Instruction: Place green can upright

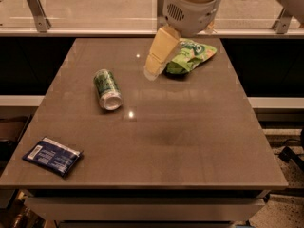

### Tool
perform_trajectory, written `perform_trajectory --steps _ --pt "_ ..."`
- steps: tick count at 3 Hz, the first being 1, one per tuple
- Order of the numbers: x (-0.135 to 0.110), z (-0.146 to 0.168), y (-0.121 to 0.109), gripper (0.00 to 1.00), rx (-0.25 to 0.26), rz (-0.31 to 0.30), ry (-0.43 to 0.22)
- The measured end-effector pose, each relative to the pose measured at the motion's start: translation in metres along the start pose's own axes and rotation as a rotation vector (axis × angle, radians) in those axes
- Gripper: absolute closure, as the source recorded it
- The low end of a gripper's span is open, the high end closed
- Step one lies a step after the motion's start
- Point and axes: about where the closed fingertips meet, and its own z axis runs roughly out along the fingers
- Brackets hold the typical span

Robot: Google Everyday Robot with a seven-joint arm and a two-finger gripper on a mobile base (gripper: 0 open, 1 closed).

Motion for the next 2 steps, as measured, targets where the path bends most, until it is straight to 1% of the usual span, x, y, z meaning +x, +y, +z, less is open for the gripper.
perform_trajectory --steps 2 --pt "-0.025 0.014 0.016 0.0 -0.052 0.095 0.015"
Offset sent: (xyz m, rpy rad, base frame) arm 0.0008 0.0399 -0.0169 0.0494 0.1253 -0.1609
